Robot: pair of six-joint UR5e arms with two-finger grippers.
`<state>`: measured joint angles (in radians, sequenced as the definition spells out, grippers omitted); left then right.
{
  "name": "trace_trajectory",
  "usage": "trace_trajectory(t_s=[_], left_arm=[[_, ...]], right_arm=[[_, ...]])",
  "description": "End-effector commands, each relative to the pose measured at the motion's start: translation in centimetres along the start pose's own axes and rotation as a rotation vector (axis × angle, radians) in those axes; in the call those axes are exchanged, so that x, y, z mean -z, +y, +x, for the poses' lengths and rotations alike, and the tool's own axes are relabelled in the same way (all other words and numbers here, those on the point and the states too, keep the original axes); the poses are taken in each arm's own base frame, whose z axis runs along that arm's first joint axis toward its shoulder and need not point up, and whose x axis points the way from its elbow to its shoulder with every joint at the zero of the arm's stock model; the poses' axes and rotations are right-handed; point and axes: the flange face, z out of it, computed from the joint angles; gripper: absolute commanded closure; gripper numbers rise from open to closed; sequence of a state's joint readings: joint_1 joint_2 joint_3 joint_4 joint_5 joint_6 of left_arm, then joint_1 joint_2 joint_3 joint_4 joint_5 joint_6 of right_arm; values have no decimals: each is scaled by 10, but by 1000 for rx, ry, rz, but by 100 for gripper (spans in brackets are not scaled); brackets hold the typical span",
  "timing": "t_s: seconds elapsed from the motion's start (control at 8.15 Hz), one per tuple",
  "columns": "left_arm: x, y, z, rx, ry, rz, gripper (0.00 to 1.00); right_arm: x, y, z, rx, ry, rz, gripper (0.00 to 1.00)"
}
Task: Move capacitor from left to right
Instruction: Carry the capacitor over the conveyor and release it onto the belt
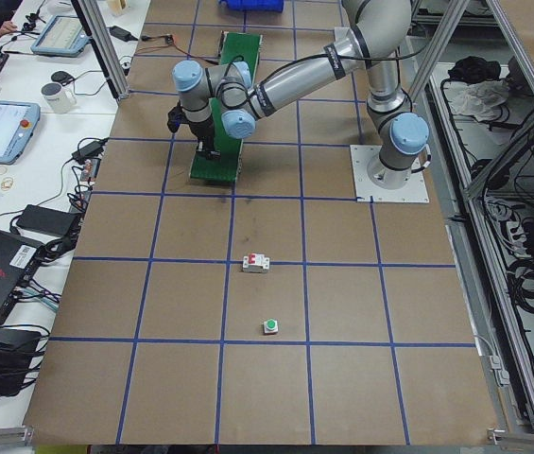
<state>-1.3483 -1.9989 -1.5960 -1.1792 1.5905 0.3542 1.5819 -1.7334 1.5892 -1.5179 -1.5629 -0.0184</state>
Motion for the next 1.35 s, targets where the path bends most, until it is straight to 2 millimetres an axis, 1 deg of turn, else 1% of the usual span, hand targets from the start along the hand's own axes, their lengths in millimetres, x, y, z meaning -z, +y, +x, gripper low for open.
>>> trace_trajectory(t_s=[0.0,0.12,0.25,0.37,0.49,0.61,0.74,0.86,0.98,1.1,1.23], left_arm=[[-5,-3,0,1,4,5,76],[-6,-6,3,6,35,33,49],[-5,-7,5,40,54,48,21],[-4,-8,6,68,54,50,8],[5,-7,16,89,50,65,0],[29,-5,45,100,31,93,0],[63,6,87,114,19,121,0],[86,28,122,165,30,69,0],[106,49,162,177,33,44,0],[120,67,196,117,7,34,0],[138,82,212,96,-24,61,0]], right_arm=[[2,-4,7,-3,4,19,0],[4,-5,6,39,5,30,0],[0,-11,6,58,4,42,0],[-17,-28,6,57,-6,30,0],[-34,-48,7,55,-5,39,0],[-69,-69,8,55,-6,-15,0],[-109,-93,9,48,-16,-59,0],[-129,-113,9,42,-23,-26,0],[-137,-130,9,42,-20,52,0],[-167,-139,10,44,-21,13,0],[-193,-137,10,43,-25,-36,0]])
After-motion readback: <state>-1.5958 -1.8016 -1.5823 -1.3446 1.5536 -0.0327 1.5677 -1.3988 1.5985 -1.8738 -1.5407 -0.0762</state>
